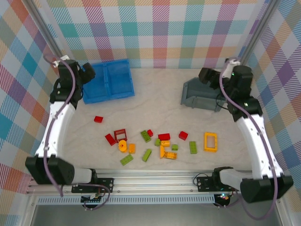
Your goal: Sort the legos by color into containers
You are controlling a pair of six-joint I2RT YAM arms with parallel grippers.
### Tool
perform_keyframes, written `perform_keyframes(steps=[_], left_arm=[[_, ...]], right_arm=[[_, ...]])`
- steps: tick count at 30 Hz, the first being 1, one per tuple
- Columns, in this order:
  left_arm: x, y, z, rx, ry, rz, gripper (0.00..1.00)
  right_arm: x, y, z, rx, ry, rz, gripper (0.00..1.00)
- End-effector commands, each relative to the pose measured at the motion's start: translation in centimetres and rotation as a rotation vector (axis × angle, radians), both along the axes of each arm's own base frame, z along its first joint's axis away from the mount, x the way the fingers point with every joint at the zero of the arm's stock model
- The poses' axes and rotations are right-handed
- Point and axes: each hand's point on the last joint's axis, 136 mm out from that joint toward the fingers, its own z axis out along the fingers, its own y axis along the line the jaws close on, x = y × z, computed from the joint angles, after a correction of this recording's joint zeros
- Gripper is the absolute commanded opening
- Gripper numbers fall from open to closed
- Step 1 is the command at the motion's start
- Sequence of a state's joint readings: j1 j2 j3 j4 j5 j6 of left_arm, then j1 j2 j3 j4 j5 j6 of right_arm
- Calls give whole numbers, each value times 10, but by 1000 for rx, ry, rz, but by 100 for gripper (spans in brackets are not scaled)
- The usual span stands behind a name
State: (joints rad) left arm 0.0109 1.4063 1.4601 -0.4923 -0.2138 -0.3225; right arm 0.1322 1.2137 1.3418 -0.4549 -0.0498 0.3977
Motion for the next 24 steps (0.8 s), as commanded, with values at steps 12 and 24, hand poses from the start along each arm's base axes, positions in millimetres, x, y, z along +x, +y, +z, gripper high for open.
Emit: perform_keyframes(steps=[12,24], left_arm=[[0,-143,-65,-286,190,-551,72],[-56,-246,-55,-254,106,-798,73]], right_arm=[[35,-26,-130,294,612,-458,67],[7,-47,-179,629,798,-855,82]])
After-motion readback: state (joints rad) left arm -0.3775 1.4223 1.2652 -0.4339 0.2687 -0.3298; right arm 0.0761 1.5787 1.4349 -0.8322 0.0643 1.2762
